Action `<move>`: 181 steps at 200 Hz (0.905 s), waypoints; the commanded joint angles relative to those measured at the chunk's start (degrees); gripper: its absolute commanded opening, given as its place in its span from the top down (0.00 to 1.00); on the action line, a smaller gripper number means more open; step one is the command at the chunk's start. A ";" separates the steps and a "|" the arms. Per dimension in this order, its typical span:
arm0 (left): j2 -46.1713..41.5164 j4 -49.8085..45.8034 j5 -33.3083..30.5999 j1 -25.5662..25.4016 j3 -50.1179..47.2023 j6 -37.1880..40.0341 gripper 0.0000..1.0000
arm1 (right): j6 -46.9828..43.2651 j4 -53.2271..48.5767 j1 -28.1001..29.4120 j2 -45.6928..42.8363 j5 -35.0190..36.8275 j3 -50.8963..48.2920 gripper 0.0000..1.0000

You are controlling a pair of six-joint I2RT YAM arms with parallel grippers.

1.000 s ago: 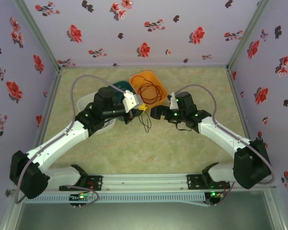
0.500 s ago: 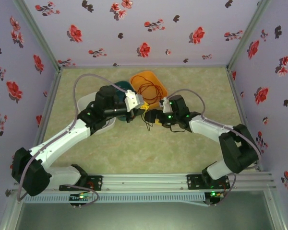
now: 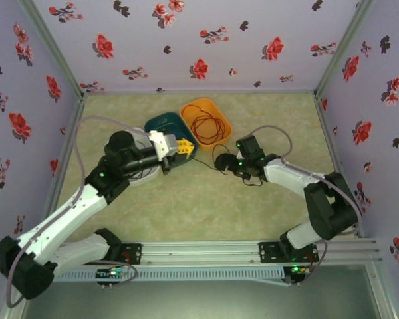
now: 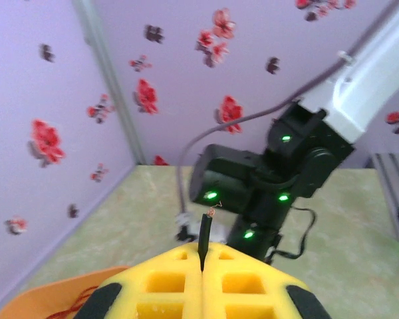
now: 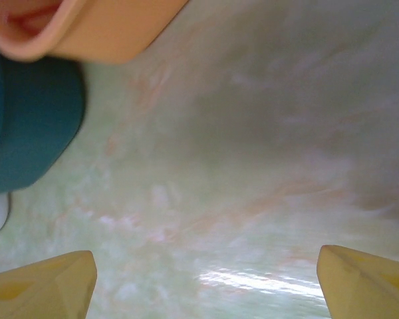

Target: Untangle the cables

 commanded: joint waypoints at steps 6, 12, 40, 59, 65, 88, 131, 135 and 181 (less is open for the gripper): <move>-5.59 1.40 -6.95 3.97 -2.14 -5.07 1.00 | 0.14 -5.33 -3.19 -3.39 7.24 -2.05 0.13; -6.60 0.85 -8.21 4.94 -2.36 -5.71 1.00 | 0.22 -5.81 -3.82 -3.75 7.50 -2.18 0.13; -9.87 -2.17 -13.43 9.37 -1.94 -9.16 1.00 | -0.40 -7.93 -5.96 -5.29 9.29 -2.47 0.13; -11.52 -3.19 -16.62 11.98 -1.66 -10.57 1.00 | -1.11 -9.51 -6.95 -6.56 10.65 -2.35 0.11; -11.92 -3.78 -17.82 12.61 -1.32 -10.94 1.00 | -1.34 -9.98 -7.24 -6.98 11.00 -2.17 0.11; -12.70 -7.99 -23.10 14.47 1.25 -11.16 1.00 | -2.47 -12.09 -7.77 -9.12 12.94 -1.67 0.09; -13.96 -12.21 -31.15 17.46 5.29 -10.14 1.00 | -4.56 -17.55 -10.17 -13.44 19.88 -0.67 0.02; -13.98 -12.91 -31.75 17.75 5.82 -9.88 1.00 | -4.79 -17.96 -10.68 -13.91 20.32 -0.67 0.01; -15.64 -15.59 -37.54 19.43 9.66 -8.50 1.00 | -5.87 -19.96 -16.71 -19.03 21.88 -1.57 0.01</move>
